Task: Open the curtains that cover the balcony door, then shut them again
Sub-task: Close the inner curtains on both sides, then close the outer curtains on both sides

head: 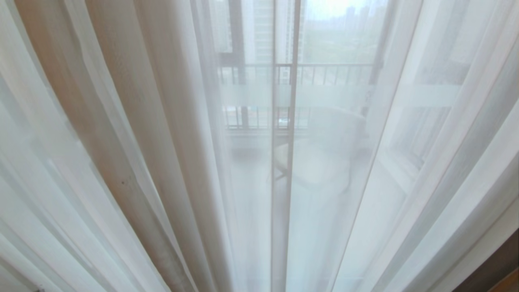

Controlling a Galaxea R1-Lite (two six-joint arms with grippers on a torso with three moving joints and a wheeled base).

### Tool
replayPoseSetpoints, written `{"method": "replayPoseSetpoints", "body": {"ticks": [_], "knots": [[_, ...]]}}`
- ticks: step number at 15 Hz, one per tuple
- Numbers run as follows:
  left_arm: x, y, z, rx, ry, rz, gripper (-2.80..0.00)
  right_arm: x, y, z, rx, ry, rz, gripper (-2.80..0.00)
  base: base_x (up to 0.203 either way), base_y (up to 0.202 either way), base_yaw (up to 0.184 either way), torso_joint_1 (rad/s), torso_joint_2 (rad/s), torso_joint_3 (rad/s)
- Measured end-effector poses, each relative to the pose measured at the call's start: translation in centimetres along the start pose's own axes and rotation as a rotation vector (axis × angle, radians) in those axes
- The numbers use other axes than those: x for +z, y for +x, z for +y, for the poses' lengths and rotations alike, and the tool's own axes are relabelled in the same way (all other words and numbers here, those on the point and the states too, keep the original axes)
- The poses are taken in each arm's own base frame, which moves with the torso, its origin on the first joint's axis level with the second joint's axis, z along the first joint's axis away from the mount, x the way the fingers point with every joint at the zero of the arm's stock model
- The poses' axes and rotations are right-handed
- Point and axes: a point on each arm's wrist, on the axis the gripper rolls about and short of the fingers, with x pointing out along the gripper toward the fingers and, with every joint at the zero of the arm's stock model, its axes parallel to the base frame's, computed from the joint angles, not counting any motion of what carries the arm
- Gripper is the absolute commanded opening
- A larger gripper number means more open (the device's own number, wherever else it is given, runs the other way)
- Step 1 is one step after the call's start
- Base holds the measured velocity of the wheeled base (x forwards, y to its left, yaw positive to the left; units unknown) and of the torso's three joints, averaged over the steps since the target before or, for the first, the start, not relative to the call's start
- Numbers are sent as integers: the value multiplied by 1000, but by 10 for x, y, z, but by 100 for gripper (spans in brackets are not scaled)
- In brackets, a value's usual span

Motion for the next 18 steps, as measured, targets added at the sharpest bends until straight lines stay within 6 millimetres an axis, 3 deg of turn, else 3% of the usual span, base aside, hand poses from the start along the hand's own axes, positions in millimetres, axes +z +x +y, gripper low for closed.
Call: {"method": "replayPoseSetpoints", "body": {"ticks": [5, 18], "knots": [[-21, -14, 1, 50, 22, -35, -280, 0, 0, 0, 0, 0, 0, -280, 0, 0, 0, 0, 0, 0], [-22, -18, 1, 50, 25, -92, -280, 0, 0, 0, 0, 0, 0, -280, 0, 0, 0, 0, 0, 0]]}}
